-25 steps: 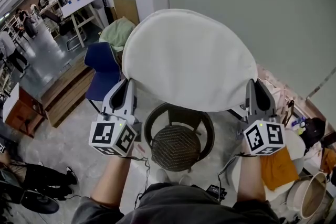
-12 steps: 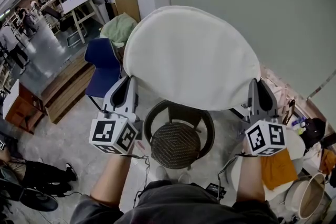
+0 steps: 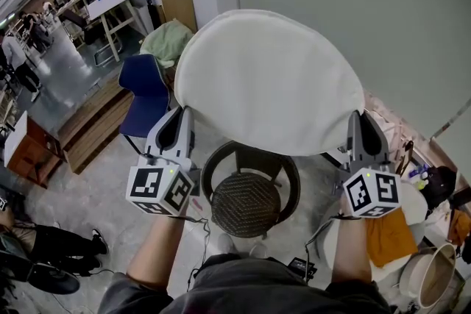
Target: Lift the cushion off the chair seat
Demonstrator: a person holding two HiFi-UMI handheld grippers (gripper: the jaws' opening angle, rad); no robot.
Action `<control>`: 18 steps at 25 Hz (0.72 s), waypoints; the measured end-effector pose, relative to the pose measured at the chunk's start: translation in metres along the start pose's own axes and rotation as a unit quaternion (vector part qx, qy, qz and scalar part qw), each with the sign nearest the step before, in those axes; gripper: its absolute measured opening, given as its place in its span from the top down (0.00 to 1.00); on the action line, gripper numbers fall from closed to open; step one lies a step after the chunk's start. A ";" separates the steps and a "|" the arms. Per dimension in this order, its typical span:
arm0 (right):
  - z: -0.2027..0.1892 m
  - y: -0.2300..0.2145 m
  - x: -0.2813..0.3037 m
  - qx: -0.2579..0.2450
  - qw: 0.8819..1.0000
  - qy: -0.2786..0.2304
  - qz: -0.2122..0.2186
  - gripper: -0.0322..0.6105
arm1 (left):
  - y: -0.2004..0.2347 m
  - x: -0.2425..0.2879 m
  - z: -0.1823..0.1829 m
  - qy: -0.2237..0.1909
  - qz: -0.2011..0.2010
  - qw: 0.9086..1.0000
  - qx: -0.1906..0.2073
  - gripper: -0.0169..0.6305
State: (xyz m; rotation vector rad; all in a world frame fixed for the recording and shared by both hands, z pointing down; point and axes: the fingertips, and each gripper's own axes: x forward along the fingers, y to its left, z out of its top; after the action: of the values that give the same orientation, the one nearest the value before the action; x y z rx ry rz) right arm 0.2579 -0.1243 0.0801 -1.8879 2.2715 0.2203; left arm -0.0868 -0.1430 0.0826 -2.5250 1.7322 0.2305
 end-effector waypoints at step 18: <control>-0.003 -0.005 0.000 0.002 1.000 0.000 0.000 0.89 | -0.003 0.001 -0.004 0.001 0.000 1.000 -0.002 0.94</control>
State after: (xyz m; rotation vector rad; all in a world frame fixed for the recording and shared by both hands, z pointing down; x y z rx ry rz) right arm 0.2626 -0.1256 0.0831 -1.8862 2.2704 0.2145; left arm -0.0828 -0.1437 0.0862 -2.5283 1.7345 0.2325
